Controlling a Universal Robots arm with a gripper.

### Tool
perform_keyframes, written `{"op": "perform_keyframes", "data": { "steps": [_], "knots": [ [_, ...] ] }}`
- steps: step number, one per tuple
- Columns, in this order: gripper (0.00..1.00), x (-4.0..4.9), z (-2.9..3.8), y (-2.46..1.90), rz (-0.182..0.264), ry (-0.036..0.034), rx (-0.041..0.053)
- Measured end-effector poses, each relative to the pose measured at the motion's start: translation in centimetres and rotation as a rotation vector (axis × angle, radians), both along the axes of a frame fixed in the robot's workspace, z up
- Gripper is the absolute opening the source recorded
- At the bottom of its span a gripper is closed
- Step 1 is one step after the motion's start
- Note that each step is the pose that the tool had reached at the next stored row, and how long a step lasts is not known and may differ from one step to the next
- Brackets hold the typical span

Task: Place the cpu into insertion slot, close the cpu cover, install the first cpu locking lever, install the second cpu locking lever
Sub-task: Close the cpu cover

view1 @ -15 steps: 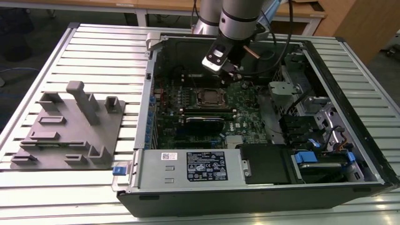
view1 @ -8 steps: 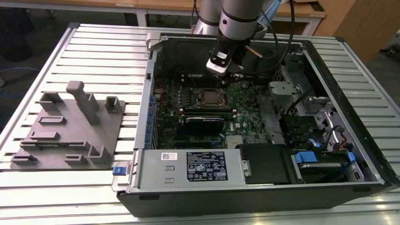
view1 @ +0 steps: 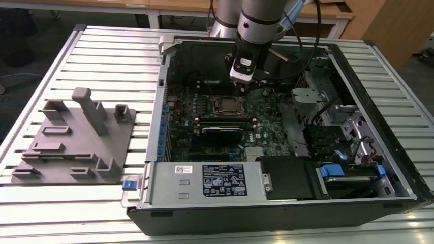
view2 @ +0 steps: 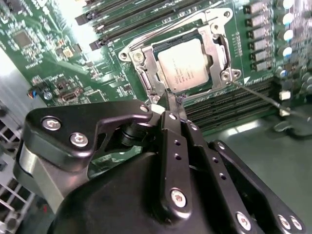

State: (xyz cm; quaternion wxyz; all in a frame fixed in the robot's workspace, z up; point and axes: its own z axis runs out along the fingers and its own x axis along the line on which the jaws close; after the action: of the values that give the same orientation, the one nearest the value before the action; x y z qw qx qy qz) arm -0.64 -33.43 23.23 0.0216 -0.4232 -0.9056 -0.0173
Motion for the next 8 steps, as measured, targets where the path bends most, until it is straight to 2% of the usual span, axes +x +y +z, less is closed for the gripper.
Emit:
{"op": "perform_keyframes", "data": {
  "steps": [8],
  "knots": [
    [0.11, 0.0, -0.1, 0.0, 0.146, 0.0, 0.0001]
  ]
}}
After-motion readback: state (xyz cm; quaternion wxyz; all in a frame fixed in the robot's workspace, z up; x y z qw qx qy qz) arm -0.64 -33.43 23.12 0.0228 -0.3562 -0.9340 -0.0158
